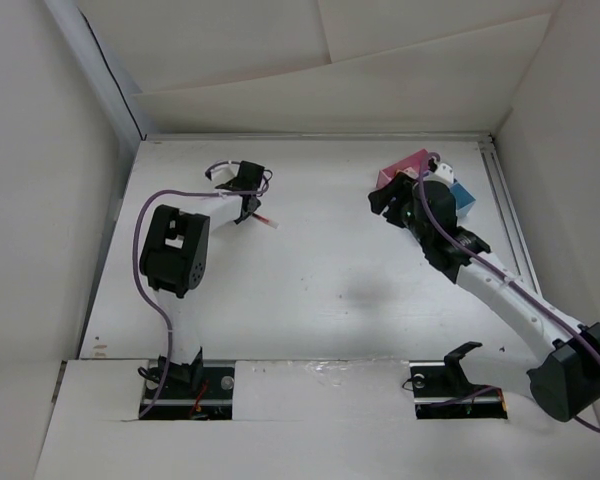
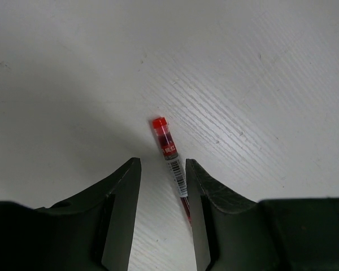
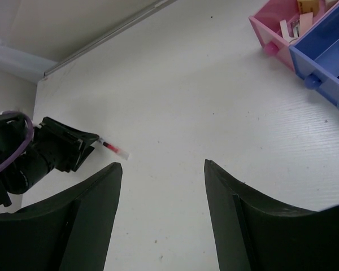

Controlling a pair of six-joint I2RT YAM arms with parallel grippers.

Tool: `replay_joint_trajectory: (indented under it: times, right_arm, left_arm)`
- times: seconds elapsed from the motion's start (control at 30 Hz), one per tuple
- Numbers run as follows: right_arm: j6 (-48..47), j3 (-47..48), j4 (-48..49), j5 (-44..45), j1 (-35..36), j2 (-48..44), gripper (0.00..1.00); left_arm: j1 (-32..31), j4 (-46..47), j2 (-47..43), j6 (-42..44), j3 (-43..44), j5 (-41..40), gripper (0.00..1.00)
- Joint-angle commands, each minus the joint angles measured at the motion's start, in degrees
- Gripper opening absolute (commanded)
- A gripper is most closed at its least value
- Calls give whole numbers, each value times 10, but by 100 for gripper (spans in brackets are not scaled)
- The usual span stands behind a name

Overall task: Sort the stationery into containers
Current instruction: Grab a piece of stationery with the left arm

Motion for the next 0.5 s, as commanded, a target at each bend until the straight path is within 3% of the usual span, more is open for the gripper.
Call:
replay_joint_trajectory:
  times: [0.0, 0.23, 0.37, 0.47]
  right_arm:
    - [-9, 8, 26, 16, 12, 2, 66]
    - [-14, 8, 26, 22, 17, 2, 66]
    - [-14, 8, 26, 22, 17, 2, 66]
    - [-14, 8, 26, 22, 17, 2, 66]
  left_arm:
    - [-3, -14, 6, -3, 21, -2, 34]
    - [-3, -14, 30, -3, 34, -2, 33]
    - [-3, -14, 36, -3, 39, 4, 24]
    - [-3, -14, 36, 3, 39, 10, 11]
